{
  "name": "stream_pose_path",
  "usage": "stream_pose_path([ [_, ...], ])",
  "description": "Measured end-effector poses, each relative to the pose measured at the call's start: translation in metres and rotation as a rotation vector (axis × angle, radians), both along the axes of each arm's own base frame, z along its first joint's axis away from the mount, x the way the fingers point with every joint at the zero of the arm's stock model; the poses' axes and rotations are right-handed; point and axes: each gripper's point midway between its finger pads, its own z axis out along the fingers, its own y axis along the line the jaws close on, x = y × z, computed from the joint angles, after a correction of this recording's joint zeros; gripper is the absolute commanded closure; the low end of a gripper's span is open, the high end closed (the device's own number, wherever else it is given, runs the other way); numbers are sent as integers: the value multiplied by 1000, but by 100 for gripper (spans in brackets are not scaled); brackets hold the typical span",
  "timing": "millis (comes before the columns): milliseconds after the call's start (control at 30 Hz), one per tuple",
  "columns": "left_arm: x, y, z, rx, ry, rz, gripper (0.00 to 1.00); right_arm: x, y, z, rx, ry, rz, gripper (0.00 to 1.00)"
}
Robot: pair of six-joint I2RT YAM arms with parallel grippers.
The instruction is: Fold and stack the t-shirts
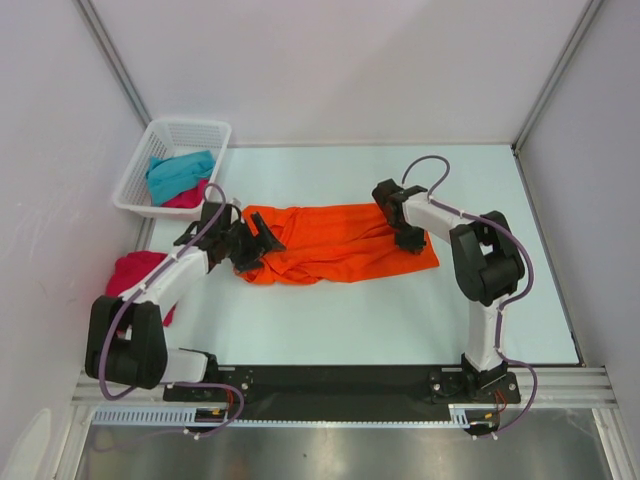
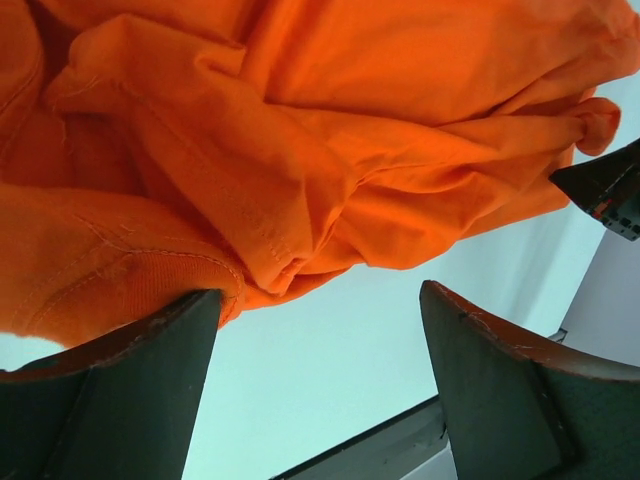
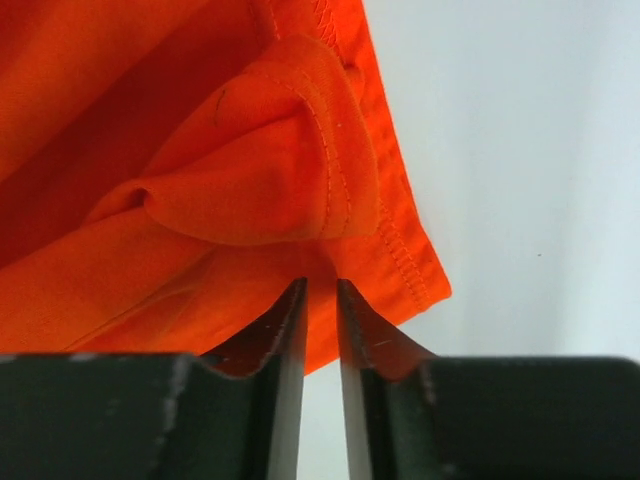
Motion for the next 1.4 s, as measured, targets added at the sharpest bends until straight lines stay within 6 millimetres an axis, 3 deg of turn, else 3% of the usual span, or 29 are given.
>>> stream_pose_path([
  [167,-14,7,-5,20,20,18,20,-8,-3,-12,17,25,-7,78],
  [333,-20,14,11,34,-27,40,22,-10,-6,-15,17,23,-12,74],
  [433,-28,18,13,39,-57,52,32,-11,-7,-14,21,10,-13,76],
  [533,-45,22,-10,46,-13,56,45,-12,-8,-15,22,3,-14,80],
  [600,-62,24,-36,58,59,58,63,-13,-8,-15,23,2,-14,81],
  [667,-74,26,-54,65,118,64,66,-13,-8,-15,24,0,-13,81],
  [767,-79,28,-66,77,153,68,66,-15,-10,-15,20,0,-14,81],
  [1000,-72,29,-68,84,132,75,65,-19,-16,-15,2,13,-19,78],
  [1100,-72,31,-68,93,131,79,43,-19,-17,-14,-1,17,-20,75],
  [1133,-73,32,-68,101,130,80,31,-20,-18,-14,-3,18,-21,75],
  [1200,-74,36,-63,122,122,87,24,-20,-18,-14,-6,18,-21,73],
  [1400,-63,51,-29,183,9,137,22,-20,-19,-14,-9,19,-21,73],
])
